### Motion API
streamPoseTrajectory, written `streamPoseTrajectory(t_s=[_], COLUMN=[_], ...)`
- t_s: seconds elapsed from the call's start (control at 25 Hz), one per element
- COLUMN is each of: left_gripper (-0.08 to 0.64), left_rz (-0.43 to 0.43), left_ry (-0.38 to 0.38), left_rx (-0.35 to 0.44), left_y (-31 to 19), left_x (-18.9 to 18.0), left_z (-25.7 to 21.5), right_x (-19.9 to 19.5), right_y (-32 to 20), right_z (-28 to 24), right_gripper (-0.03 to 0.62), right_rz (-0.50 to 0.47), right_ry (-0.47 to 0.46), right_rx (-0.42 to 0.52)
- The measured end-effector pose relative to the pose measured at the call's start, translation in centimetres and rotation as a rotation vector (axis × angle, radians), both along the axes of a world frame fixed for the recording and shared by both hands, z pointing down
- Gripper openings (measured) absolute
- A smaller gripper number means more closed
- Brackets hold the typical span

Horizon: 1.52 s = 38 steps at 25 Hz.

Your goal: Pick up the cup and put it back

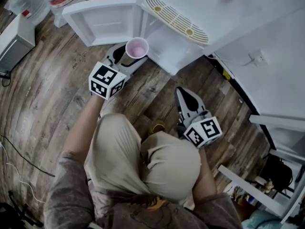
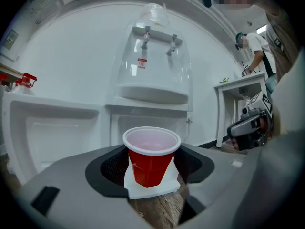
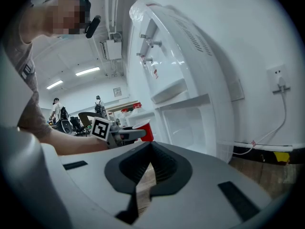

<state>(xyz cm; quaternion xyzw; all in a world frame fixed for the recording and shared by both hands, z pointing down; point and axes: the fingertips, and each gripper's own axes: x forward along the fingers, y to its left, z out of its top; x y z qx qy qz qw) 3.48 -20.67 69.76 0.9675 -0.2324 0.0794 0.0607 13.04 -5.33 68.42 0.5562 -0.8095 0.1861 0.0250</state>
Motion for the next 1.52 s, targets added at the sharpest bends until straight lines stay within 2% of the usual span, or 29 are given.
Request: streamPoseTrajectory(t_s=[0.4, 0.8, 1.08, 1.52], left_gripper=[0.293, 0.293, 0.293, 0.293], left_rz=[0.049, 0.064, 0.037, -0.033], left_ry=[-0.004, 0.002, -0.033, -0.08], left_rx=[0.017, -0.009, -0.003, -0.066], left_y=[-2.6, -5.1, -7.5, -9.7], left_x=[7.4, 12.4, 15.4, 18.0], left_z=[3.7, 7.9, 11.9, 17.9], right_x=[1.6, 2.7, 3.5, 4.0], right_y=[1.8, 2.2, 2.3, 2.4], right_z=[-0.4, 0.1, 0.7, 2.2], right_gripper=[0.003, 0.003, 0.003, 0.003], right_rz=[0.021, 0.016, 0.017, -0.012], right_ry=[-0.066, -0.087, -0.105, -0.086], right_rx=[0.024, 0.007, -0.004, -0.054])
